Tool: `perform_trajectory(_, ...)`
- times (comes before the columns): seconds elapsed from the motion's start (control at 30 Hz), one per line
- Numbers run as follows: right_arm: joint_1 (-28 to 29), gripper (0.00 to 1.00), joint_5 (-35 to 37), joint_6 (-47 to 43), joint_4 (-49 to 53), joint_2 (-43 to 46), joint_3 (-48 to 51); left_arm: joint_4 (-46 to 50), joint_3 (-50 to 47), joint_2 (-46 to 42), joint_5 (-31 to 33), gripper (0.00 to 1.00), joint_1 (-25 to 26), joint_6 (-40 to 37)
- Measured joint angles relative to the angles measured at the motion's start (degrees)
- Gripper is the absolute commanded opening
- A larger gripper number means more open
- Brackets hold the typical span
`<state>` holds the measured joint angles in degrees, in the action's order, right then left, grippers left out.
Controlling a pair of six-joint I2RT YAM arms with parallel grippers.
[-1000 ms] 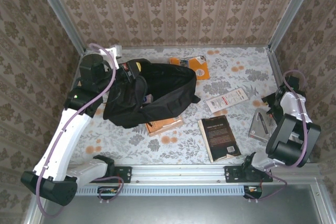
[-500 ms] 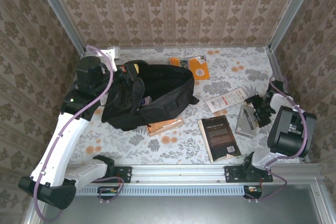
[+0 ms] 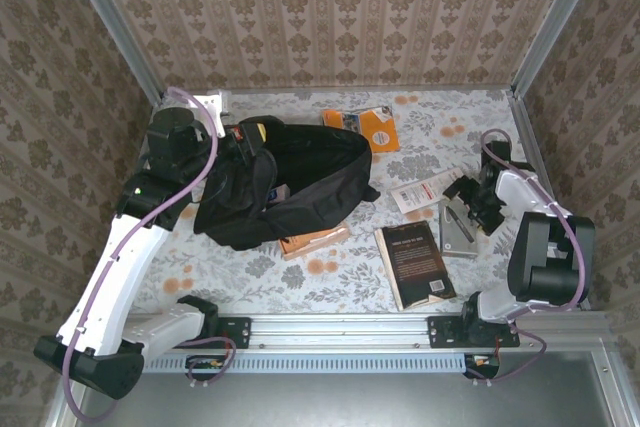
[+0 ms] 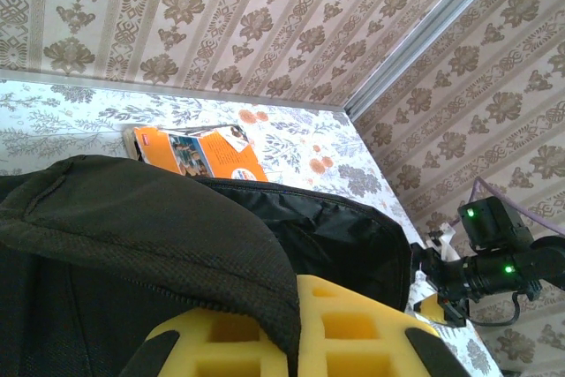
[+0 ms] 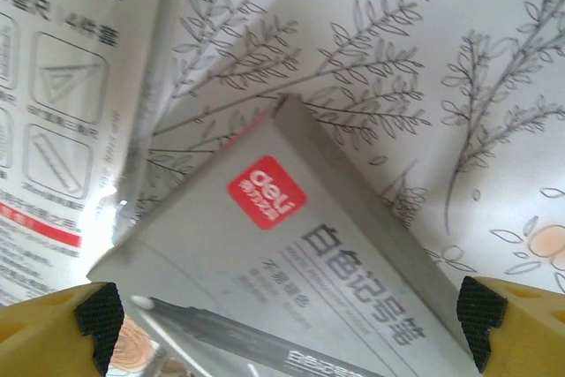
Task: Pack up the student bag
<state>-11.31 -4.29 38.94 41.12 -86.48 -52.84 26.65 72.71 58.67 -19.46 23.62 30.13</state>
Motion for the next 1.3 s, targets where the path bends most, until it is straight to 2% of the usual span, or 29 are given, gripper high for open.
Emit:
perform_trajectory(0.3, 0.0, 1.0, -3.1, 0.3, -1.9, 3.0, 6.3, 0.0, 0.0, 0.0, 0.3, 0.0, 0.4, -0.7)
perform_trajectory(0.6, 0.9, 1.0, -12.8, 7.7, -6.3, 10.1, 14.2, 0.4, 0.0, -0.1, 0.9, 0.0, 1.1, -1.9)
perform_trajectory(0.8, 6.2, 1.0, -17.1, 14.7, -12.0, 10.9, 14.9, 0.4, 0.1, -0.2, 1.0, 0.0, 1.1, -1.9)
perform_trajectory(0.93, 8.5, 1.0, -18.3, 15.8, -12.7, 10.7, 12.4, 0.5, 0.1, -0.2, 1.3, 0.0, 1.1, -2.1)
perform_trajectory(1.13, 10.3, 1.0, -11.7, 10.4, -4.0, 8.9, 0.3, 1.0, 0.6, -0.2, 1.5, 0.0, 1.1, -2.5)
perform_trajectory(1.3, 13.1, 1.0, -9.7, 10.3, 2.9, 15.1, 2.3, 1.2, 0.8, -0.2, 1.5, 0.0, 1.1, -2.8)
